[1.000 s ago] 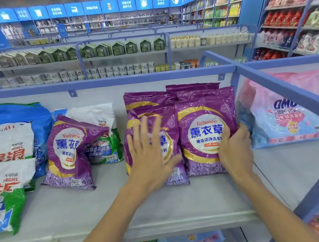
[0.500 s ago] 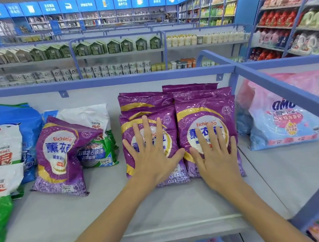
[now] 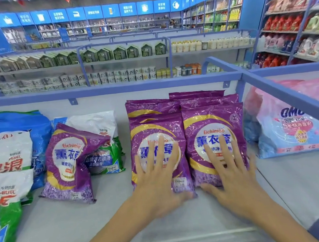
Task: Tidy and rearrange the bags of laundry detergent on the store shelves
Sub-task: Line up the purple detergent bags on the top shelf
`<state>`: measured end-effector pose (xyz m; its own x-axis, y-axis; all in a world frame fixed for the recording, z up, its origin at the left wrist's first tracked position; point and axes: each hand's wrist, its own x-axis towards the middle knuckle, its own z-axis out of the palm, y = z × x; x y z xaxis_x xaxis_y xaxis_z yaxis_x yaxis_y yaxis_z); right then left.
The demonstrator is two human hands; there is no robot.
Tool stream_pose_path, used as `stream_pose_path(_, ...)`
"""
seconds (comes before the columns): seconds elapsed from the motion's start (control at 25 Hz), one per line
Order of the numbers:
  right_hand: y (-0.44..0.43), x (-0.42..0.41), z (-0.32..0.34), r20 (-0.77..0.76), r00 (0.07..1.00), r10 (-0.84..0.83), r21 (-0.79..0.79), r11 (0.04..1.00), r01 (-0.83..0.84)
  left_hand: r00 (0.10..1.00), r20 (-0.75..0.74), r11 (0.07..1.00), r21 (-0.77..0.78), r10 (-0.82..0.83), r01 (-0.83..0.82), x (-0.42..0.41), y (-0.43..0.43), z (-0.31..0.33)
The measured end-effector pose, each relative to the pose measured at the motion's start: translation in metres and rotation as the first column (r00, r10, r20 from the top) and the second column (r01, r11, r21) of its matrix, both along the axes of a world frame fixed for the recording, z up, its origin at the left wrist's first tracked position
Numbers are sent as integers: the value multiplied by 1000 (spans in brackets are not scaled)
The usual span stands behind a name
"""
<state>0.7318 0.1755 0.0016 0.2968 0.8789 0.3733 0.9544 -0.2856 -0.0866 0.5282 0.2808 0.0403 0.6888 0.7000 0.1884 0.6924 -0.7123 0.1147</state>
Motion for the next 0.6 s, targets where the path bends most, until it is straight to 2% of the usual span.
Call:
stream_pose_path(0.04,-1,1,-4,5,1000,-10,-4,1000,10,998,-48,997,54,-45,47,-6,1,-9)
stream_pose_path(0.12,0,4,-9,-9,1000,-13,-35,999,13,997,-30,963,258,-68,73,-9,4,-29)
stream_pose_path(0.36,21,15,-3,-35,998,-51,-35,998,50,997,-58,919,394,52,-25,15,30,-37)
stream_pose_path(0.48,23,14,-3,-43,999,-26,-16,1000,25,995,-84,921,390,56,-19,16,29,-35)
stream_pose_path(0.6,18,11,-1,-34,999,-22,-9,1000,21,999,-46,949,315,19,-4,11,21,-29)
